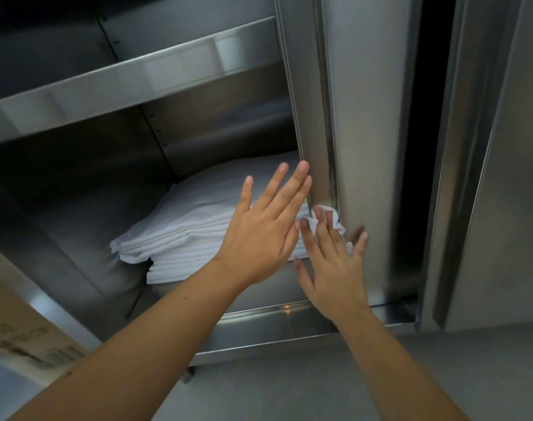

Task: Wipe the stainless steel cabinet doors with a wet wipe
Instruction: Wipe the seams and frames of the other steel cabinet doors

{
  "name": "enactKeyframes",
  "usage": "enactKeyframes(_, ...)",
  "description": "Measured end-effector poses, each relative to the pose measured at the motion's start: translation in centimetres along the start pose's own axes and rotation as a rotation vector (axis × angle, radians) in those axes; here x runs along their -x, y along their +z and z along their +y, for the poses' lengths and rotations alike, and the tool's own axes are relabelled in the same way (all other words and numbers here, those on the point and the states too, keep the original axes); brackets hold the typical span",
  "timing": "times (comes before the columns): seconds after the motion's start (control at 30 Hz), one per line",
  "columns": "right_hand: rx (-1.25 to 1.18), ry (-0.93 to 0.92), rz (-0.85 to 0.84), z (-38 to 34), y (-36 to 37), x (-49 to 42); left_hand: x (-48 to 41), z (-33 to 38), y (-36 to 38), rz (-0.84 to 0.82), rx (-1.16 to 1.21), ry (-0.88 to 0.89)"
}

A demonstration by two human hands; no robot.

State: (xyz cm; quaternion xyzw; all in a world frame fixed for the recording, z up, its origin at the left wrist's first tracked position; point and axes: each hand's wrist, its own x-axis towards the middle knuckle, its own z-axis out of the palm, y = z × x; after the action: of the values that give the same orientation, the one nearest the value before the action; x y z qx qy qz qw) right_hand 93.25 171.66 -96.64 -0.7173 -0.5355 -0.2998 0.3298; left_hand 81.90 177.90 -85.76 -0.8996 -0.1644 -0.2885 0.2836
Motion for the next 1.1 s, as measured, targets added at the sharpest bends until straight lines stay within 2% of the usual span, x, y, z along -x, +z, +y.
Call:
enactKeyframes(0.1,0.031,0.012,-0.099,0.6,1.5,3.3,0.1,-0.1,0.0,-0.009,-0.016,0.006)
enactKeyframes(0.3,-0.031,0.132,-0.518,1.0,3.6,10.9,0.1,-0.1,0.1,-0.006,-0.019,0.011)
enactKeyframes(0.37,-0.053,0.150,-0.606,1.2,3.7,11.6,0.1,-0.1,0.0,-0.011,-0.020,0.014)
enactKeyframes(0.47,-0.056,0.151,-0.577,1.2,3.4,11.7,0.2,-0.2,-0.1,-0.016,-0.042,0.013)
enactKeyframes(0.63,-0.032,0.075,-0.268,0.7,1.9,7.2,0.3,-0.1,-0.2,-0.016,-0.028,0.017)
enactKeyframes(0.73,-0.018,0.092,-0.193,0.0,1.4,4.6,0.4,-0.1,0.0,-0.019,-0.040,0.016)
enactKeyframes(0.83,-0.002,0.093,-0.269,0.4,2.1,6.2,0.5,-0.1,-0.1,-0.027,-0.048,0.020)
enactKeyframes(1.0,-0.052,0.148,-0.581,1.3,3.5,12.2,0.5,-0.4,-0.1,-0.039,-0.067,0.026)
enactKeyframes(1.1,-0.066,0.177,-0.632,1.1,3.2,12.2,0.4,-0.4,-0.2,-0.038,-0.065,0.021)
